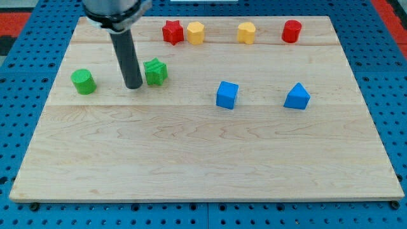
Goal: Move green star below right to red star
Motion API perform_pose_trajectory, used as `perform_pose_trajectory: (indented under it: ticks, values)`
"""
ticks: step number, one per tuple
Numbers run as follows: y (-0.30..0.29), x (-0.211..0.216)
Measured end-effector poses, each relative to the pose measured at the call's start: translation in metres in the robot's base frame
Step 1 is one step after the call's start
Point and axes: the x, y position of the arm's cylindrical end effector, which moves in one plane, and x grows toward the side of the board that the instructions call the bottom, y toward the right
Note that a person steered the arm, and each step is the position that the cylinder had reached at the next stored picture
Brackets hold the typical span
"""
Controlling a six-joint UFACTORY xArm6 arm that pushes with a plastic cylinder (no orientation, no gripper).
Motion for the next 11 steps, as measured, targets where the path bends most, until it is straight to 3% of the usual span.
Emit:
perform_pose_trajectory:
  ticks: [1,2,4,5,6,9,11]
  values:
    - [0.038,-0.040]
    - [0.059,-0.033]
    - [0.050,-0.011]
    - [0.062,0.016]
    - [0.099,0.017]
    - [0.098,-0.069]
    - [0.098,-0.079]
